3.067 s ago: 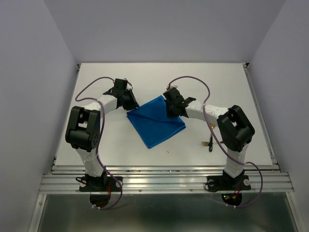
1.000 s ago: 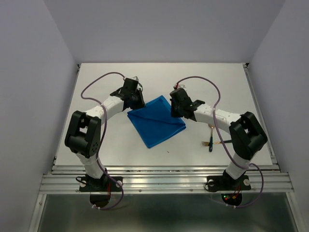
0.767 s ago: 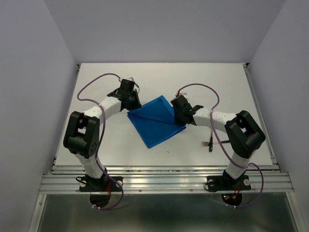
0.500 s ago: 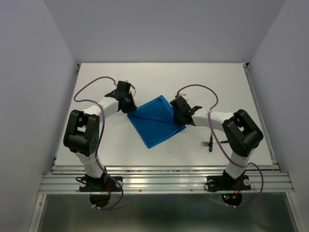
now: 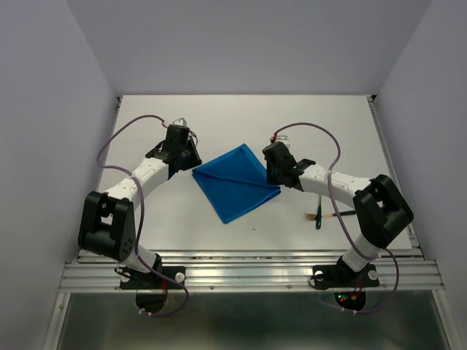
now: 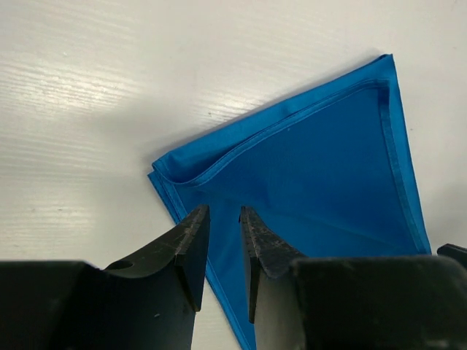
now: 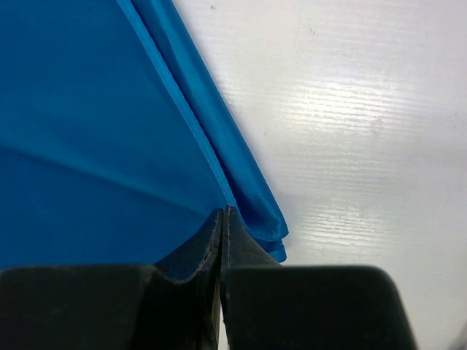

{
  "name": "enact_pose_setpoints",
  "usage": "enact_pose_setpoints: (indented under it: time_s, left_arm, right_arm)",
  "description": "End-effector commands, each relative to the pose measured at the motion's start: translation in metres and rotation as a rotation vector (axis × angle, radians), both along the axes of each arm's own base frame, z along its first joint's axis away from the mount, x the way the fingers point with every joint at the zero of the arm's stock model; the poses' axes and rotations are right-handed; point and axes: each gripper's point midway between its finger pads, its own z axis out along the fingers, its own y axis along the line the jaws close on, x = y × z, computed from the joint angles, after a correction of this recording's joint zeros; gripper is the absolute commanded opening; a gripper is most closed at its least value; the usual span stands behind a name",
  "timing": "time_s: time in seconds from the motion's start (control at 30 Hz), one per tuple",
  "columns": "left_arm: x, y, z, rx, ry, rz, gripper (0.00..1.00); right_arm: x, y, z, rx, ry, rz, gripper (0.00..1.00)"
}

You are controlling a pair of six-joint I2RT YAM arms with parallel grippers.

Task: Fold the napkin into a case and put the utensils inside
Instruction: Smooth out the upper triangle-folded napkin at the center of the board.

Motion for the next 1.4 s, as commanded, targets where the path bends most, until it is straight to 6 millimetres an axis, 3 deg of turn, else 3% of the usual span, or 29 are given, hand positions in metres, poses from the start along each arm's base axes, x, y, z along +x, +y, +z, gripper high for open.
enact_pose_setpoints:
  time_s: [0.0, 0.13, 0.37, 0.6, 1.0, 1.07, 1.17, 1.23, 1.37]
  left_arm:
    - [-0.016, -0.003, -0.019, -0.013, 0.040, -0.019, 0.35]
    - [-0.022, -0.011, -0.034, -0.024, 0.080, -0.044, 0.35]
    - [-0.021, -0.016, -0.039, -0.020, 0.078, -0.042, 0.35]
    - [-0.008, -0.026, -0.033, -0.057, 0.042, -0.050, 0.35]
    - [0.013, -0.016, -0.062, 0.020, 0.079, 0.029, 0.35]
    - [0.013, -0.018, -0.059, 0.008, 0.078, 0.023, 0.34]
    - [0.013, -0.020, -0.030, -0.020, 0.012, 0.022, 0.34]
    - [0.015, -0.020, -0.022, -0.018, -0.012, 0.017, 0.35]
    - [0.021, -0.020, -0.025, 0.000, -0.001, 0.013, 0.35]
  right_arm:
    - [-0.003, -0.004, -0.017, -0.035, 0.026, -0.017, 0.01]
    - [-0.003, -0.005, -0.028, -0.053, 0.047, -0.023, 0.01]
    - [-0.002, -0.011, -0.043, -0.080, 0.070, -0.037, 0.01]
    - [-0.005, -0.012, -0.046, -0.079, 0.077, -0.035, 0.01]
    - [-0.007, -0.012, -0.053, -0.079, 0.089, -0.031, 0.01]
    - [-0.009, -0.012, -0.055, -0.080, 0.098, -0.030, 0.01]
    - [-0.010, -0.013, -0.053, -0.077, 0.094, -0.032, 0.01]
    - [-0.008, -0.012, -0.050, -0.073, 0.086, -0.031, 0.01]
    - [-0.005, -0.008, -0.046, -0.065, 0.080, -0.026, 0.01]
